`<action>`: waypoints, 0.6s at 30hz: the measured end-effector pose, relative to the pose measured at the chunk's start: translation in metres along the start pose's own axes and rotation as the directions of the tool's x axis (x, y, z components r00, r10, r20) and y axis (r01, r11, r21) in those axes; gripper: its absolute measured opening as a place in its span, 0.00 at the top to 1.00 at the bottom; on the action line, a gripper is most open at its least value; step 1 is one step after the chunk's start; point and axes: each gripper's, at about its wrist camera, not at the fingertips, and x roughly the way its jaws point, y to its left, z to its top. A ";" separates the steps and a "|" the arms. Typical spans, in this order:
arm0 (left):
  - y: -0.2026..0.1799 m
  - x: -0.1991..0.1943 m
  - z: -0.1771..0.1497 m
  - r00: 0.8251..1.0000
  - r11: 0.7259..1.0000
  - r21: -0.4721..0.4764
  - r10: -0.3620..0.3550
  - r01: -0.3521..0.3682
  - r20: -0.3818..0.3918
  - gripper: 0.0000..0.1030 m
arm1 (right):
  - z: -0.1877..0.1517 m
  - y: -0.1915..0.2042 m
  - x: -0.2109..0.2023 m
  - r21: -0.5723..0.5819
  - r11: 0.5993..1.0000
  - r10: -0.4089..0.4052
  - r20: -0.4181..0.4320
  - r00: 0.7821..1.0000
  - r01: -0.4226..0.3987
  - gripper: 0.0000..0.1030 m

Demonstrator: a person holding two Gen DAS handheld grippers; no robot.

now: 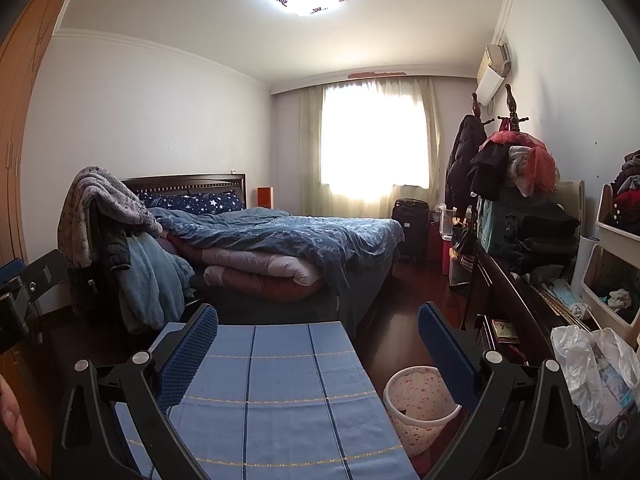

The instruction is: Collect trash

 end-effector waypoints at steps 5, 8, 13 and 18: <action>-0.001 0.002 -0.001 1.000 1.000 -0.001 0.003 -0.003 -0.005 0.03 | 0.000 0.000 0.000 0.001 1.000 -0.001 0.000 1.000 0.001 0.03; -0.005 0.001 -0.002 1.000 1.000 0.000 0.001 -0.001 -0.004 0.03 | 0.001 0.000 0.000 0.001 1.000 -0.002 0.001 1.000 0.002 0.03; -0.011 -0.003 -0.003 1.000 1.000 0.018 -0.001 0.001 0.009 0.03 | -0.004 0.001 0.002 0.000 1.000 -0.006 0.004 1.000 0.006 0.03; -0.014 -0.003 -0.004 1.000 1.000 0.018 -0.012 0.012 0.001 0.03 | -0.004 0.001 0.002 0.000 1.000 -0.007 0.004 1.000 0.007 0.03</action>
